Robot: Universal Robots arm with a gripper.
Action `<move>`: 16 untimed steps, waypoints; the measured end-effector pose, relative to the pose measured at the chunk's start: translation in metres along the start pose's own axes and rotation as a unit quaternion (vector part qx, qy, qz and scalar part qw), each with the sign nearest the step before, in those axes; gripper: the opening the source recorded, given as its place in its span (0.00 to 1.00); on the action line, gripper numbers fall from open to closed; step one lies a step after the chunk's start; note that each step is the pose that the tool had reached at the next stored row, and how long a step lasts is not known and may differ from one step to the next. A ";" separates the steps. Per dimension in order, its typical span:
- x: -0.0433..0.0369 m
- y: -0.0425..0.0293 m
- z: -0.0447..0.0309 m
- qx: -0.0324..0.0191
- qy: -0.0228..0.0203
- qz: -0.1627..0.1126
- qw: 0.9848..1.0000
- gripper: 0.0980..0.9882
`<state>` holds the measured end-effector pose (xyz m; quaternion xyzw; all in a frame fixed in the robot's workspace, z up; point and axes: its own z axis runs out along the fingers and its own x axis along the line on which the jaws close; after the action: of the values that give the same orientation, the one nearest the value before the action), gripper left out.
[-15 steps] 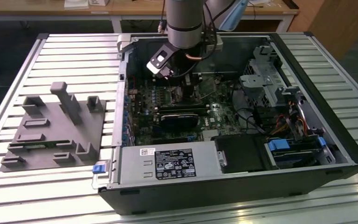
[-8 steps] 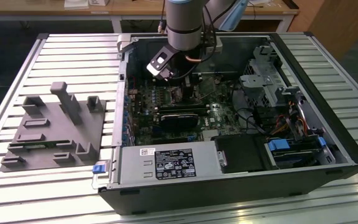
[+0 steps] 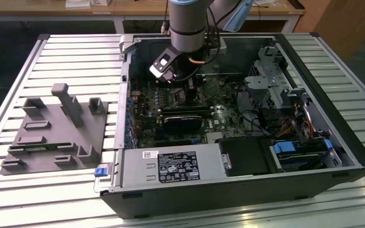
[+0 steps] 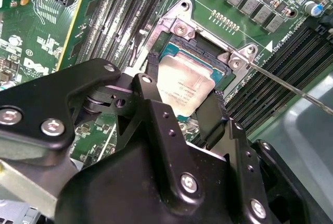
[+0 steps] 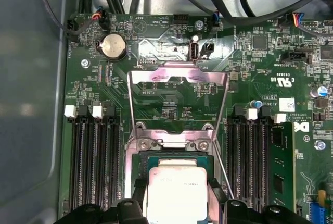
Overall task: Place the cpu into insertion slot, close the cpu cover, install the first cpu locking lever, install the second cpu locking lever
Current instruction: 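Place the cpu into insertion slot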
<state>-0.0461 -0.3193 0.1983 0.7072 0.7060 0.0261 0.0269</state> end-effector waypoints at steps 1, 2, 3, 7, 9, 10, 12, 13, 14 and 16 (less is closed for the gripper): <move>0.0002 -0.0001 0.0003 0.000 0.000 0.000 1.000 0.49; 0.0005 -0.0001 0.0007 0.000 0.000 0.000 1.000 0.49; 0.0008 -0.0002 0.0011 0.000 0.000 0.000 1.000 0.49; 0.0012 -0.0004 0.0023 0.000 0.000 0.000 1.000 0.49; 0.0013 -0.0004 0.0029 0.000 0.000 0.000 1.000 0.49; 0.0013 -0.0005 0.0031 0.000 0.000 0.000 1.000 0.49; 0.0013 -0.0006 0.0038 0.000 0.000 0.000 1.000 0.49; 0.0013 -0.0006 0.0042 0.000 0.000 0.000 1.000 0.49; 0.0014 -0.0007 0.0044 0.000 0.000 0.000 1.000 0.49; 0.0014 -0.0007 0.0047 0.000 0.000 0.000 1.000 0.49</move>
<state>-0.0465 -0.3179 0.1936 0.7072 0.7060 0.0260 0.0269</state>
